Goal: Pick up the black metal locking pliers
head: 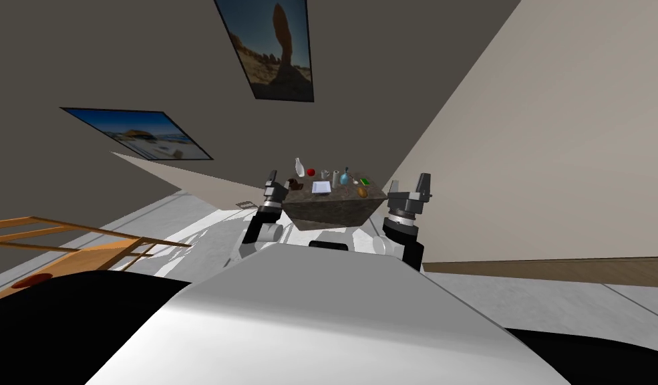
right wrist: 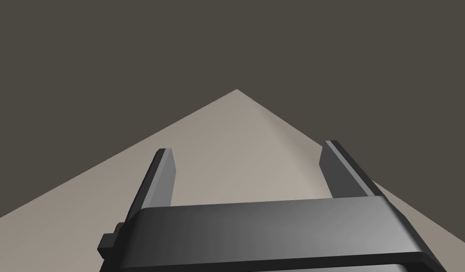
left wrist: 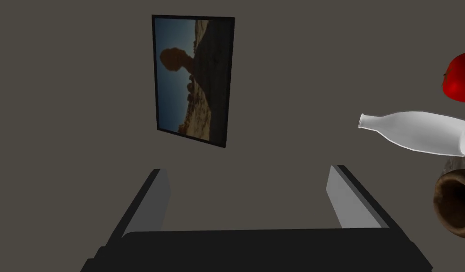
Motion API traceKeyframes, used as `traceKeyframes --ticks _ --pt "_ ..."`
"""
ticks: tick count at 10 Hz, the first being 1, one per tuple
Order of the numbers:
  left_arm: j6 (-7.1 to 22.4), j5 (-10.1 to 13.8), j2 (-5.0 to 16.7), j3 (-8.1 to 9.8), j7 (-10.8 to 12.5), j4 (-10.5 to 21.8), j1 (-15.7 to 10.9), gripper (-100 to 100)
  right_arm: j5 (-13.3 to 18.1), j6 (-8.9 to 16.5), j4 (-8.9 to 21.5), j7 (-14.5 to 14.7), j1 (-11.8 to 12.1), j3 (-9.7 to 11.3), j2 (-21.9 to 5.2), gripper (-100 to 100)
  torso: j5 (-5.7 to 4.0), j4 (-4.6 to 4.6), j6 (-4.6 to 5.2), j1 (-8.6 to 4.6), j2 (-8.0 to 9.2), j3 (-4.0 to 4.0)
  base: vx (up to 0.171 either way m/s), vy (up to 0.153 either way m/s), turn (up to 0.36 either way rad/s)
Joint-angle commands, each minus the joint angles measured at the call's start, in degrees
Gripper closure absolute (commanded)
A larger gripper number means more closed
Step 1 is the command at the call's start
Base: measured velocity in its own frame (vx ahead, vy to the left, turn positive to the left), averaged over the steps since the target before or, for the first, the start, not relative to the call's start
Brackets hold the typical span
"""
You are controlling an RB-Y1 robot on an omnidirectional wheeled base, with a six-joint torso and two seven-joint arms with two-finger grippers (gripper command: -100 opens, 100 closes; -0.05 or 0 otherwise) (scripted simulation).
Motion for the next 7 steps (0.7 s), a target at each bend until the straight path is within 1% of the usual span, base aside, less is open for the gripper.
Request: traceKeyframes --ticks 1,2,7 --pt "2.9 -0.3 0.5 0.20 -0.2 0.3 -0.6 -100 0.0 0.0 0.0 0.0 0.0 0.0 0.0 0 0.00 0.00 0.00 0.00 0.00 0.00 0.030 -0.014 -0.035" --pt "4.6 -0.4 1.0 0.54 -0.3 0.3 -1.1 -100 0.0 0.0 0.0 0.0 0.0 0.0 0.0 0 0.00 0.00 0.01 0.00 -0.01 0.00 0.036 -0.021 -0.074" --pt "11.4 -0.7 1.7 1.25 -0.4 0.3 -2.0 -100 0.0 0.0 0.0 0.0 0.0 0.0 0.0 0 0.00 0.00 0.01 -0.01 0.01 0.01 0.025 -0.016 -0.035"
